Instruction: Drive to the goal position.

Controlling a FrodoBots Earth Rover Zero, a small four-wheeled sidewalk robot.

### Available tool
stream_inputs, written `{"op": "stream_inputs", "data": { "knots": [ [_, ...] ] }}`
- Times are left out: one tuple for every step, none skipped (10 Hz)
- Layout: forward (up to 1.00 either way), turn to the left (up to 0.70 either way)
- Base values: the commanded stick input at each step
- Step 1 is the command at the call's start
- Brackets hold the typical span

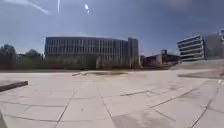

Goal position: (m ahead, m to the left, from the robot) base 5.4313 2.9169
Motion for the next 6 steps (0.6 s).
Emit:
{"op": "stream_inputs", "data": {
  "knots": [
    [0.70,-0.01],
    [0.70,-0.01],
    [0.70,-0.01],
    [0.70,0.00],
    [0.70,0.01],
    [0.70,-0.01]
  ]
}}
